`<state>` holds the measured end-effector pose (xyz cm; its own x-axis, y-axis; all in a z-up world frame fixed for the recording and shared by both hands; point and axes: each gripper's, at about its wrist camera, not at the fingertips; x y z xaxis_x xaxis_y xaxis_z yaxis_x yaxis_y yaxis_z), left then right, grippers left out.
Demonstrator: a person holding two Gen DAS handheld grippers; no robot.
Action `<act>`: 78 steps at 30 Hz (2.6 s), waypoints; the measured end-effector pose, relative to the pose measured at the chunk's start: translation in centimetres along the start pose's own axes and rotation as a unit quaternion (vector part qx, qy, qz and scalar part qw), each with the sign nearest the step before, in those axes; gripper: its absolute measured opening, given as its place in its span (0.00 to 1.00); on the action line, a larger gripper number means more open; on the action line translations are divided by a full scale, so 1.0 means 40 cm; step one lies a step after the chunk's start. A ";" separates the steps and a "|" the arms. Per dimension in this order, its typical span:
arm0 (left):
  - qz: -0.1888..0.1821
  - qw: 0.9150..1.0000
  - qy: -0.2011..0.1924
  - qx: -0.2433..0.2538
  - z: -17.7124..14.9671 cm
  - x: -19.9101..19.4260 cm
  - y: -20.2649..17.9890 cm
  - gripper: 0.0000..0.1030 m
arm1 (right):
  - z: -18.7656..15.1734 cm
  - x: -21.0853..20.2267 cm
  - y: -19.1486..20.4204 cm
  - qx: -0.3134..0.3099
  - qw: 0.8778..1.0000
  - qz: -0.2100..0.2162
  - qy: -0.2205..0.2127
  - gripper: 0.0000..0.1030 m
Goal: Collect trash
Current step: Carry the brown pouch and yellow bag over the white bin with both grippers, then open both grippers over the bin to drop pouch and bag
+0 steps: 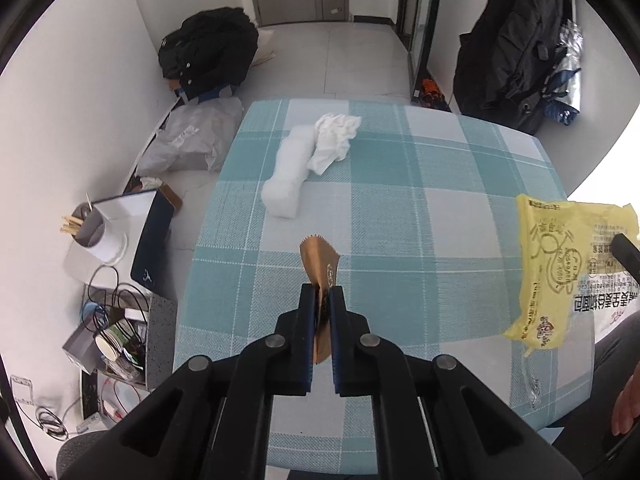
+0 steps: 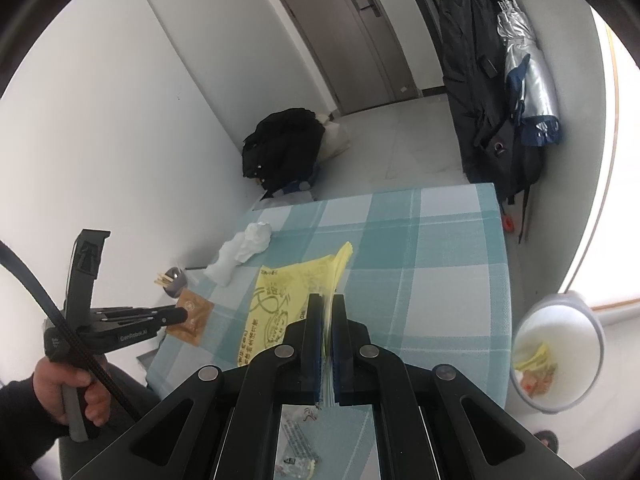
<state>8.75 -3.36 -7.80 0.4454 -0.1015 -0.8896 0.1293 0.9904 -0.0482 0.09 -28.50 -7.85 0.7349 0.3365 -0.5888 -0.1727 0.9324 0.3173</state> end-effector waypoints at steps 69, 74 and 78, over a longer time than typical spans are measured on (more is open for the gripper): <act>-0.161 0.955 0.216 0.126 0.007 0.404 -0.952 0.03 | -0.167 -0.047 -0.852 0.242 0.923 -0.276 0.117 0.03; -0.154 0.948 0.251 0.118 -0.010 0.443 -0.957 0.04 | -0.190 -0.006 -0.868 0.292 0.913 -0.255 0.127 0.05; -0.145 0.948 0.257 0.117 -0.014 0.457 -0.968 0.06 | -0.200 0.015 -0.868 0.304 0.904 -0.262 0.146 0.11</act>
<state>11.39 -43.51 -22.45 -0.1223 -0.2475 -0.9611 0.4004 0.8738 -0.2759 1.29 -59.61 -25.16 0.3927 -0.0274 -0.9193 0.6062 0.7594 0.2363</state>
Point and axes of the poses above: each gripper's, at about its wrist camera, not at the fingertips, and x roughly the way its jaws point, y to its left, z to its top, and after that the axes turned 8 degrees about -x, right-handed
